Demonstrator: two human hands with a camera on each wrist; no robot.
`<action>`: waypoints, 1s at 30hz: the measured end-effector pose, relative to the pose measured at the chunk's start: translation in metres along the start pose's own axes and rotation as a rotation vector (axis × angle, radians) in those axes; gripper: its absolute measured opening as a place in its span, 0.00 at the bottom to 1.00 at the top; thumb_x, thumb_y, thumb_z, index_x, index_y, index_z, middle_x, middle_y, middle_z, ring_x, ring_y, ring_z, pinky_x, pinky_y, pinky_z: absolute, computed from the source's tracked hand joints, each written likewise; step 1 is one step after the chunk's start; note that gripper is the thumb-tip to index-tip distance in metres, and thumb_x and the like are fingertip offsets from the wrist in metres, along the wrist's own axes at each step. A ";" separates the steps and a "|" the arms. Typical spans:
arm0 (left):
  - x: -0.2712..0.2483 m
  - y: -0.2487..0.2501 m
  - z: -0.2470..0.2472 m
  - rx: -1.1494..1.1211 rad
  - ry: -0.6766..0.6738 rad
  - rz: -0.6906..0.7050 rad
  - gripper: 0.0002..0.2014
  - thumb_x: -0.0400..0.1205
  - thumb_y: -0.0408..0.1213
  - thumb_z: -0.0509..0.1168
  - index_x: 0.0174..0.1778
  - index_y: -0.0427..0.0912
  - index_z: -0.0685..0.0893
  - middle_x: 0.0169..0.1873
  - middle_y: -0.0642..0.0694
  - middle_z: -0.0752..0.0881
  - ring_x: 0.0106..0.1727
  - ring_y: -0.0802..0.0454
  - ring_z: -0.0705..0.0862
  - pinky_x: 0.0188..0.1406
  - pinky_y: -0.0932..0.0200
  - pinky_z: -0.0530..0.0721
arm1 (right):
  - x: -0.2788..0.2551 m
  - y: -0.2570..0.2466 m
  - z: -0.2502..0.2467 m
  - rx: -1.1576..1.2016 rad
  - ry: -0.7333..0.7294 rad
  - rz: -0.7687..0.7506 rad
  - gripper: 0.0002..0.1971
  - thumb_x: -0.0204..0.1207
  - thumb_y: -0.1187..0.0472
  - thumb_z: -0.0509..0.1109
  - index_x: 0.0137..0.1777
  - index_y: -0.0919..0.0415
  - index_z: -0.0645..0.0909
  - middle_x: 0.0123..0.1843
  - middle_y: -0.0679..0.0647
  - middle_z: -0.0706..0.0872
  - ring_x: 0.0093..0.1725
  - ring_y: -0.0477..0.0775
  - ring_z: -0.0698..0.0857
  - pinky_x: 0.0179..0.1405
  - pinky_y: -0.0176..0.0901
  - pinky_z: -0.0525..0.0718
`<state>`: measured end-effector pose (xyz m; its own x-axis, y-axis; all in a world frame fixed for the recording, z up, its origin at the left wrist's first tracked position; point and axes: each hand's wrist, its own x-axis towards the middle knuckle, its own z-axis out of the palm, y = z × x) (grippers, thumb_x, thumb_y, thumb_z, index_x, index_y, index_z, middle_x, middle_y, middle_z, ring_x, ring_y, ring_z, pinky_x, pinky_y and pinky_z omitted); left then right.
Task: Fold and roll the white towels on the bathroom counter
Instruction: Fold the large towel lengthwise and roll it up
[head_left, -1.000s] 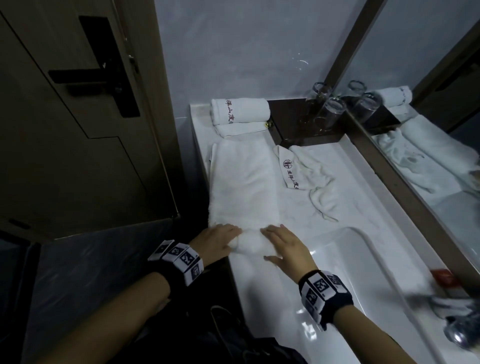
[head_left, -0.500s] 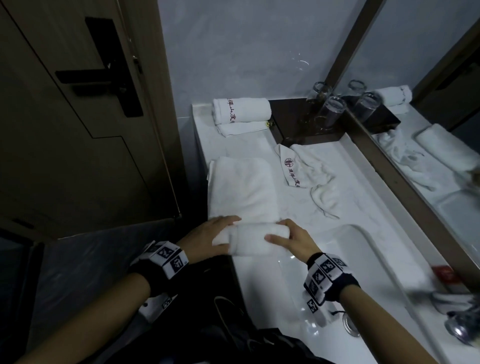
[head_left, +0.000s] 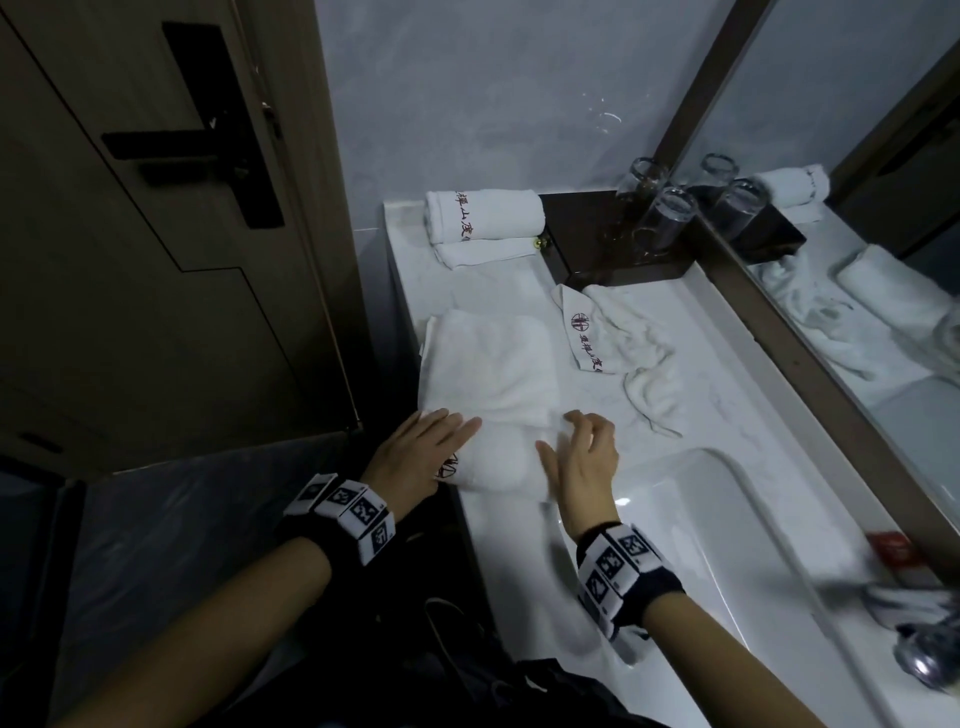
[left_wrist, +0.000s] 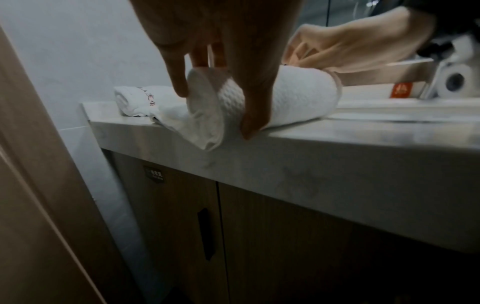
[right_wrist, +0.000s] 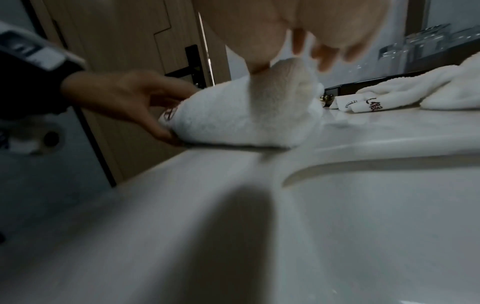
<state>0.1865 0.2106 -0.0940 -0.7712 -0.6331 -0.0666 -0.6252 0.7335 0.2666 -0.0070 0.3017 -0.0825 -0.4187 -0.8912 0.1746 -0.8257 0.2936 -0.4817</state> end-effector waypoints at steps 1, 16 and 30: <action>0.002 -0.002 -0.001 -0.047 -0.021 -0.010 0.42 0.74 0.28 0.66 0.81 0.51 0.52 0.79 0.51 0.62 0.80 0.54 0.58 0.81 0.58 0.48 | -0.005 0.002 -0.002 0.031 0.003 -0.107 0.21 0.73 0.61 0.74 0.62 0.72 0.77 0.58 0.70 0.78 0.56 0.69 0.80 0.59 0.63 0.79; 0.010 -0.041 -0.023 -0.908 -0.195 -0.220 0.23 0.71 0.40 0.76 0.54 0.71 0.78 0.54 0.56 0.84 0.52 0.63 0.83 0.52 0.76 0.80 | 0.039 0.043 -0.039 0.474 -0.678 0.199 0.30 0.65 0.59 0.80 0.63 0.38 0.72 0.58 0.39 0.82 0.61 0.32 0.77 0.55 0.27 0.76; 0.019 -0.038 -0.010 -0.571 0.189 -0.192 0.41 0.71 0.39 0.75 0.79 0.49 0.61 0.79 0.47 0.53 0.79 0.49 0.58 0.79 0.51 0.62 | 0.109 0.013 0.004 0.529 -0.428 0.643 0.26 0.68 0.36 0.71 0.58 0.54 0.75 0.62 0.57 0.82 0.59 0.58 0.83 0.63 0.54 0.81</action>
<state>0.1967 0.1676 -0.0957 -0.5842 -0.8115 -0.0076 -0.5480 0.3876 0.7413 -0.0623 0.2068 -0.0733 -0.4740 -0.6947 -0.5411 -0.1605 0.6724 -0.7226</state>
